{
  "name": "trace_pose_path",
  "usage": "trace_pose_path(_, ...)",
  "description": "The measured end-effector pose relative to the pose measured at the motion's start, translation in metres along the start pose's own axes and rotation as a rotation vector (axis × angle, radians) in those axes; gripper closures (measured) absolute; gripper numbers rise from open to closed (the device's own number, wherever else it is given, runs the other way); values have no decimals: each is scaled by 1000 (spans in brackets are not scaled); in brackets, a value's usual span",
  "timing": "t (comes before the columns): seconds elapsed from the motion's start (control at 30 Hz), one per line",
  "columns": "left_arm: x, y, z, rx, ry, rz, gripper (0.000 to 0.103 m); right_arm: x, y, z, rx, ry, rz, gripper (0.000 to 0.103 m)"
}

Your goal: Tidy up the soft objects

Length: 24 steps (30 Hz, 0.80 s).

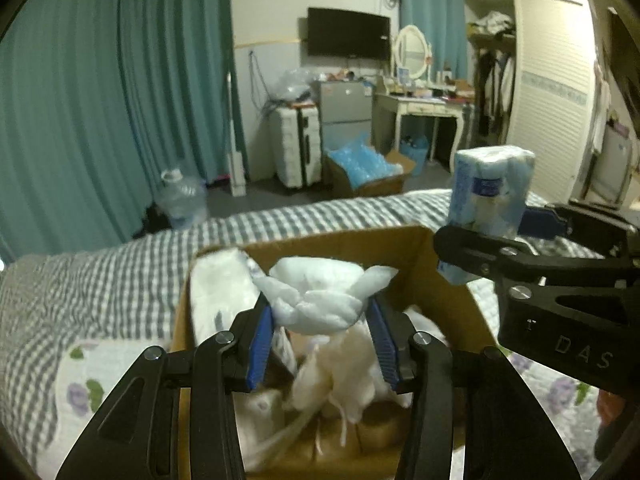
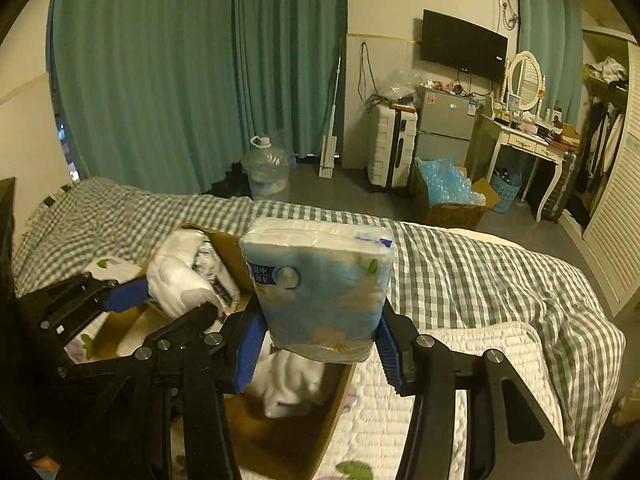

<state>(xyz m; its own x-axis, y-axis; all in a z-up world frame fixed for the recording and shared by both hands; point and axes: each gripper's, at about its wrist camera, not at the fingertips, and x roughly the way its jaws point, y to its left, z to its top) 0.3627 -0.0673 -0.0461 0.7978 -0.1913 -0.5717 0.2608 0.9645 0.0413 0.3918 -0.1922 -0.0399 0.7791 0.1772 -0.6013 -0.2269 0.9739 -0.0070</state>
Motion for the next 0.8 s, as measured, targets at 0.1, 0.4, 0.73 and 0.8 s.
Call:
trace_pose_path(0.1,2,5,-2,1,-28,12,36,13,-3,3,-7,11,5,52)
trace_pose_path(0.4,-17,19,0,-35,-67,26,19,33,-15,11,82,28,16,17)
trace_pose_path(0.73,-122,21,19,-22,-195,61,19,-71,0,36,82,-114,-15,3)
trace_pose_path(0.8,-154,19,24,-7,-235,58,18,-108,7,42,72,-158,-19,2)
